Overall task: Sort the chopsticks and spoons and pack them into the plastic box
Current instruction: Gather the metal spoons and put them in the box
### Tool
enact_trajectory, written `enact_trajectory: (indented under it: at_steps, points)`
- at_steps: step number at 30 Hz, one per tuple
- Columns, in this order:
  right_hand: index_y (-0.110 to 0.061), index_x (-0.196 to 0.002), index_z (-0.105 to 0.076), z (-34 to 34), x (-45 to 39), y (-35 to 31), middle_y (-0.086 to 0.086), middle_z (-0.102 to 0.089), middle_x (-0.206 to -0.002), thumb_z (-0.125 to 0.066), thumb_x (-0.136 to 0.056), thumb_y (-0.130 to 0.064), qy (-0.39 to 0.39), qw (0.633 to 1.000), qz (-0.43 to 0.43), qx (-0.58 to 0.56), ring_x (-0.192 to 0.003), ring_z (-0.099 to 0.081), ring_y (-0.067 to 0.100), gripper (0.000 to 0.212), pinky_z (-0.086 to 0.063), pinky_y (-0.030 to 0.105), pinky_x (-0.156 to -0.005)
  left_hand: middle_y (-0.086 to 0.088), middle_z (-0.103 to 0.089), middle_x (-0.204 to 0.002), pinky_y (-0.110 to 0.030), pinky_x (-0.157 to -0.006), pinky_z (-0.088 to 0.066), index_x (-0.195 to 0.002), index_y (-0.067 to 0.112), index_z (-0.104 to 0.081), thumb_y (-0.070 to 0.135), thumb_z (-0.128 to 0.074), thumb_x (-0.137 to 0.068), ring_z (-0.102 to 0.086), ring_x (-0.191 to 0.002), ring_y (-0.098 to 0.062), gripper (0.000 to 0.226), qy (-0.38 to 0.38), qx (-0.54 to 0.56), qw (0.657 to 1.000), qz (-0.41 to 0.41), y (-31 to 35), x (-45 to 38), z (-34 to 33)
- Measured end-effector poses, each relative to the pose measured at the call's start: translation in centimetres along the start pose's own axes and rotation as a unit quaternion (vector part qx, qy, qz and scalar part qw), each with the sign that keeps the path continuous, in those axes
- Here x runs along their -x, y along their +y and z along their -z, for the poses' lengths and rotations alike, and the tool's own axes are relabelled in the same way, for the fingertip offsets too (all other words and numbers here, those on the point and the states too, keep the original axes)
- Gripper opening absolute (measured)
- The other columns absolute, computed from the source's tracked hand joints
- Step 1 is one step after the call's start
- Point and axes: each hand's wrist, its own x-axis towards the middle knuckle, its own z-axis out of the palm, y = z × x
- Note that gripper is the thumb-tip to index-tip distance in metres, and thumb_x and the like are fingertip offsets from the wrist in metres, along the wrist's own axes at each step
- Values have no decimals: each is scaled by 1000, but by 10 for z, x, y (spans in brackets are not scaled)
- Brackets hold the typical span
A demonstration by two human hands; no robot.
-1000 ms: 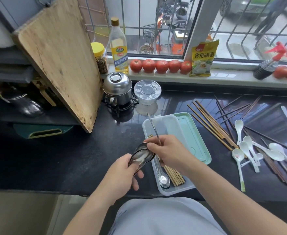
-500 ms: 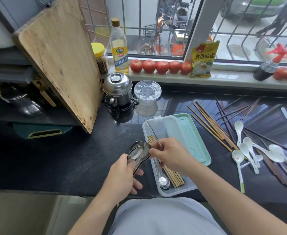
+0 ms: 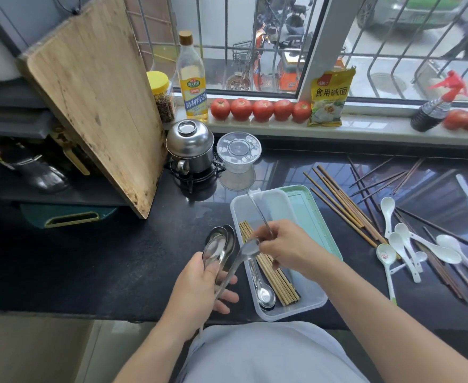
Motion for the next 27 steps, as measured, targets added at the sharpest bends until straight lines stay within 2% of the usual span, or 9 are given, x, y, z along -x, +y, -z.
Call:
enact_trajectory:
  at_steps: [5, 10, 13, 15, 17, 19, 23, 25, 27]
  points:
    - [-14, -88, -69, 13, 2, 19, 9, -68, -86, -60, -92, -12, 8, 989, -61, 134, -65, -59, 17, 10, -56, 31, -56, -15, -70, -88, -39, -52, -60, -104, 16, -53, 21, -41, -110, -74, -64, -29, 15, 71, 3, 997, -2, -5, -8, 12]
    - [-10, -100, -62, 40, 16, 41, 9, -71, -97, -63, -93, -4, 216, 957, -171, -87, -72, -58, 15, 9, -49, 28, -51, -8, -56, -74, -33, -45, -32, -89, 18, -47, 22, -40, -108, -40, -50, -16, 21, 176, -42, 983, -20, -21, -25, 44]
    - [-12, -101, -55, 8, 17, 38, 6, -71, -97, -58, -97, -5, 142, 962, -210, -103, -74, -63, 14, 8, -51, 25, -49, -8, -53, -75, -28, -45, -28, -92, 18, -49, 19, -38, -110, -34, -48, -12, 21, 165, 23, 986, 3, -21, -30, 39]
    - [-10, -98, -54, -18, 4, 41, 10, -74, -96, -53, -99, -2, 104, 951, -262, -131, -51, -57, 10, 9, -46, 22, -44, -6, -50, -73, -24, -41, -26, -96, 14, -52, 15, -39, -110, -32, -47, -10, 20, 126, 85, 988, 30, -14, -29, 26]
    - [-3, -94, -57, -32, -7, 45, 15, -71, -83, -51, -96, 4, 77, 942, -302, -127, -33, -47, 10, 10, -38, 19, -41, -5, -49, -70, -21, -37, -25, -104, 9, -57, 13, -40, -111, -30, -44, -9, 19, 77, 140, 986, 49, -7, -24, 13]
    - [-1, -84, -59, -36, -10, 51, 13, -61, -62, -52, -92, 6, 20, 951, -308, -35, -34, -45, 15, 13, -37, 21, -44, -4, -50, -69, -21, -37, -24, -111, 5, -58, 12, -40, -111, -31, -43, -9, 19, 39, 170, 983, 61, -4, -18, 8]
    - [-12, -91, -57, -20, -2, 53, 7, -65, -84, -53, -99, -39, 69, 957, -159, 233, -77, -64, 28, 28, -54, 37, -69, -3, -52, -69, -22, -40, -24, -120, 3, -61, 11, -41, -110, -31, -46, -10, 23, -12, 201, 976, 79, -3, -12, 10]
    - [-19, -91, -52, -9, 11, 37, 3, -63, -88, -41, -102, -50, 126, 970, -40, 203, -84, -60, 29, 34, -51, 45, -76, -3, -52, -70, -21, -39, -23, -125, 2, -61, 11, -43, -109, -31, -47, -10, 26, -29, 223, 969, 103, -3, -11, 13]
    - [-22, -94, -47, -5, 28, 14, -5, -59, -86, -37, -105, -44, 87, 965, 94, 228, -82, -56, 23, 27, -47, 42, -74, -4, -51, -72, -21, -38, -22, -127, 0, -59, 14, -44, -107, -30, -50, -11, 30, -65, 257, 954, 139, -2, -11, 16]
